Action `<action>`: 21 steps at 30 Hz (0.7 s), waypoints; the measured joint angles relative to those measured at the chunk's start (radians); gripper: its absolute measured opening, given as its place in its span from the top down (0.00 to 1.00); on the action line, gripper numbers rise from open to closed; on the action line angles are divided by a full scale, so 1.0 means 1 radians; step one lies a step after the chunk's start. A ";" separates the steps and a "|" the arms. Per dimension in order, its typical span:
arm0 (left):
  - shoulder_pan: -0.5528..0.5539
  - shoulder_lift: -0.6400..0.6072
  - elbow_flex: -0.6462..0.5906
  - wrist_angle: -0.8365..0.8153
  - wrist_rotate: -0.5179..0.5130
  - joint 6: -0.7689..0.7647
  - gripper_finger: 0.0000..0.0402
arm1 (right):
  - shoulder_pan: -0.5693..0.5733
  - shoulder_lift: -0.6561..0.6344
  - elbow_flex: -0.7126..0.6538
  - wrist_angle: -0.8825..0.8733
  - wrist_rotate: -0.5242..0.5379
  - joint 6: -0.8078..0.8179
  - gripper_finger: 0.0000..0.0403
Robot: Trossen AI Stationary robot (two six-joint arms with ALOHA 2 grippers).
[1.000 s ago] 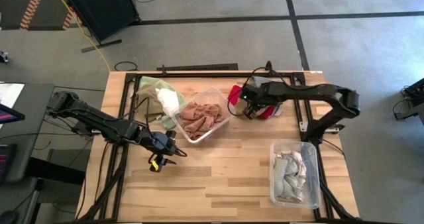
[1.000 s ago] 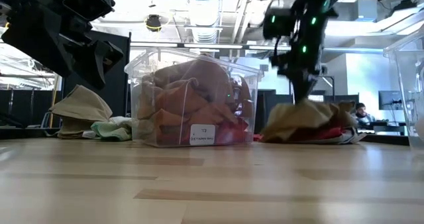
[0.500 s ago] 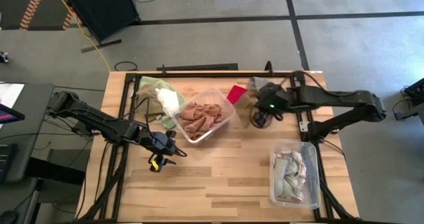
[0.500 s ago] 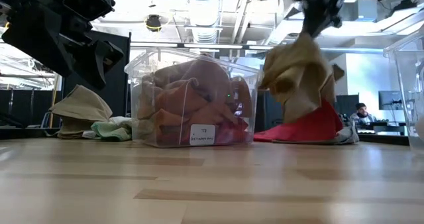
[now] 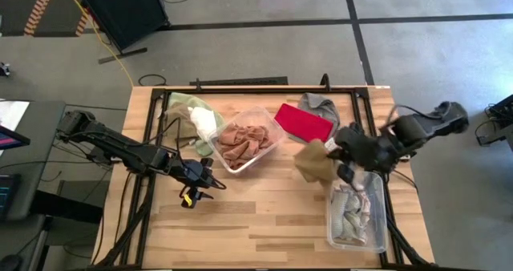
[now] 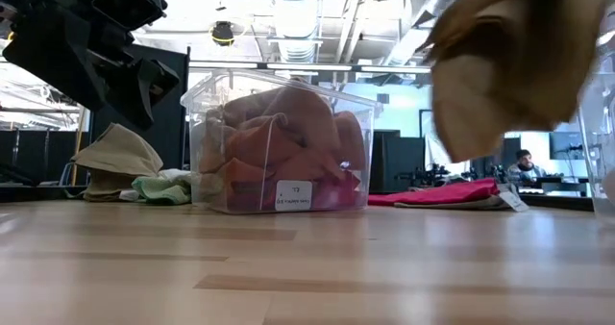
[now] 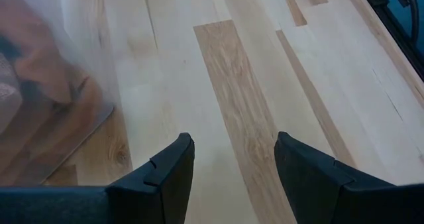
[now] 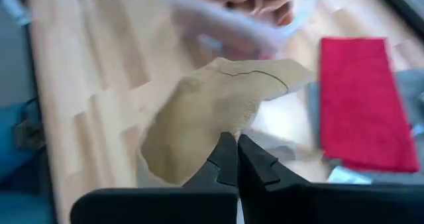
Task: Sort towels by color in basket
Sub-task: Put the brown towel into the bottom transparent bin
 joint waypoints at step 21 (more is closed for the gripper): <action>0.000 0.000 0.000 0.021 -0.020 -0.036 0.51 | 0.675 0.031 0.086 -0.288 -0.043 0.852 0.96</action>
